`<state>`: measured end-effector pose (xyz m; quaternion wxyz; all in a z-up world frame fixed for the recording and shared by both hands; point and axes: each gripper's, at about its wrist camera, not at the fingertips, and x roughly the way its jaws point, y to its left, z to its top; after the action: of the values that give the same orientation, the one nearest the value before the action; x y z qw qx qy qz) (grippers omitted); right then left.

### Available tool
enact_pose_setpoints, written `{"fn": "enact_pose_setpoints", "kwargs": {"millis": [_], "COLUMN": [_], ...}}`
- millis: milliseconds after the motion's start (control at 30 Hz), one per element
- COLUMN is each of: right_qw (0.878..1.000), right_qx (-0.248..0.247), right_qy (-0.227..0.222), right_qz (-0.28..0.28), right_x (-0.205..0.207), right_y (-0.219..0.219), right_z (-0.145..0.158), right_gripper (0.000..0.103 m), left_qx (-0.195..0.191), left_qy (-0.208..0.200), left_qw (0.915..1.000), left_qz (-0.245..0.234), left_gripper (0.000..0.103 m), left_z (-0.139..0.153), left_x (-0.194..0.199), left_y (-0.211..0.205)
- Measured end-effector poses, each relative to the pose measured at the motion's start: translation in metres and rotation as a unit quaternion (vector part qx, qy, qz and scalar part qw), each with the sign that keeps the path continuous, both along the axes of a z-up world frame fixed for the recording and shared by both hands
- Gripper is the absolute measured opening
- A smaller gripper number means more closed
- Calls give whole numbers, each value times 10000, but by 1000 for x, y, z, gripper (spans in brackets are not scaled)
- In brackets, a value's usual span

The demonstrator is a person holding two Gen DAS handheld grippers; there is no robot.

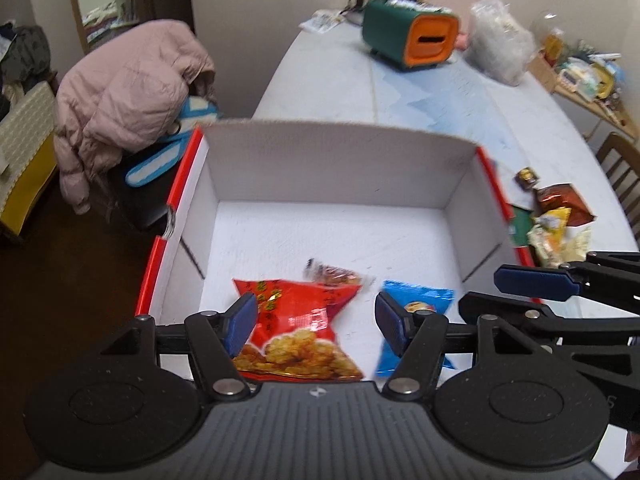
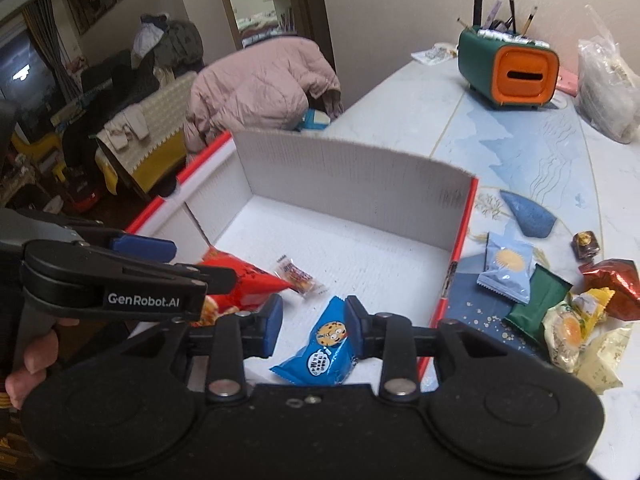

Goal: Organize snacks
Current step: 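Withdraw both tools from the box and move toward the purple candy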

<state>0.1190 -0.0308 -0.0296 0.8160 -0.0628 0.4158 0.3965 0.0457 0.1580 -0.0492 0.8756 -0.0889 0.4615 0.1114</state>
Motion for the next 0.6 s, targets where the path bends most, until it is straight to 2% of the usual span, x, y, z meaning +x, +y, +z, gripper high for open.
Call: {"fn": "enact_pose_setpoints", "kwargs": {"millis": [267, 533, 600], "right_qw": [9988, 9955, 9946], "right_qx": [338, 527, 549], "right_qy": [-173, -265, -269], "right_qz": [-316, -739, -835], "right_x": [-11, -15, -15], "right_y": [-33, -72, -82], "right_z": [24, 33, 33], "right_gripper": [38, 48, 53], "left_qx": [-102, -224, -251], "left_qy": [-363, -596, -624], "left_qw": [9989, 9957, 9949], "left_qz": [-295, -673, -745], "left_gripper": [67, 72, 72], "left_z": [23, 35, 36], "left_x": [-6, -6, -6], "left_y": [-21, -48, -56]}}
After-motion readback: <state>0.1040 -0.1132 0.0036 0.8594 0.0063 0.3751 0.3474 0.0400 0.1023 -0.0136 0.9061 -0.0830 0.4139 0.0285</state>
